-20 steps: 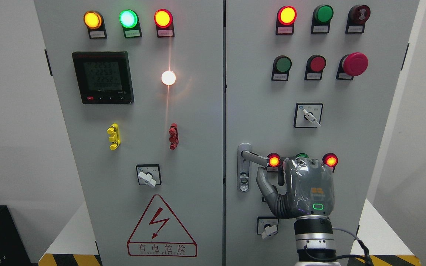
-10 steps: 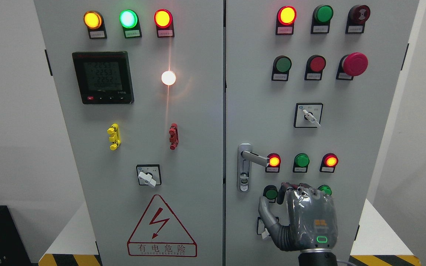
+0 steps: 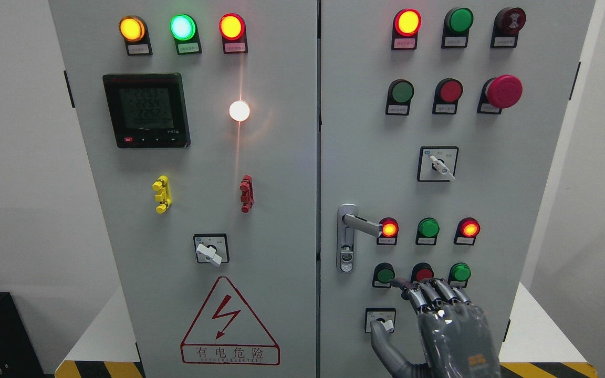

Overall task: Release door handle
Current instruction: 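Open the right hand and lower it away from the handle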

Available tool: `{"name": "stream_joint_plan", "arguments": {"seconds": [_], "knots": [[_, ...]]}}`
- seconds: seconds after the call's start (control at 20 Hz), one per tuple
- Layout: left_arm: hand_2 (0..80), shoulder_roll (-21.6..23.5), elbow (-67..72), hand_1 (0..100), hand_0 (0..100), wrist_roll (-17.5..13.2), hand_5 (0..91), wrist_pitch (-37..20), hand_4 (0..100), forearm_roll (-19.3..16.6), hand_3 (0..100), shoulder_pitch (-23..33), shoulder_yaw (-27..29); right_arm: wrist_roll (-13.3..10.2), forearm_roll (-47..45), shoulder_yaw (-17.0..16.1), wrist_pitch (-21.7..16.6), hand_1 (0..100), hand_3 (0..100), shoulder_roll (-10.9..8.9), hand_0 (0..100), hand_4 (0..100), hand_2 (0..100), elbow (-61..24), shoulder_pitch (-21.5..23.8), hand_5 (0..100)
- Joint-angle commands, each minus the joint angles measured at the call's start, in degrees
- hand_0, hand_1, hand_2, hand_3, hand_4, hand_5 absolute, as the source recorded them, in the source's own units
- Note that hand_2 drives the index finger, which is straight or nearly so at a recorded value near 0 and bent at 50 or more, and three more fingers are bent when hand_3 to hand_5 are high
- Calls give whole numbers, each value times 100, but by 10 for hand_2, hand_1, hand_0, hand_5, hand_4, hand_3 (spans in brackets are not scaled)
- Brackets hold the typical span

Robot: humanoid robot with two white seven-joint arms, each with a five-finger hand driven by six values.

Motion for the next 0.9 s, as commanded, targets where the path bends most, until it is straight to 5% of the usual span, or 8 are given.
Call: {"name": "stream_joint_plan", "arguments": {"seconds": [0.0, 0.85], "knots": [[0, 0, 5, 556, 120, -5, 0, 3, 0, -1, 0, 105, 0, 1, -569, -1022, -209, 193, 0, 4, 476, 0, 0, -337, 89, 79], [0, 0, -3, 556, 120, -5, 0, 3, 0, -1, 0, 105, 0, 80, -1423, -1013, -640, 98, 0, 3, 474, 22, 0, -328, 62, 67]]}}
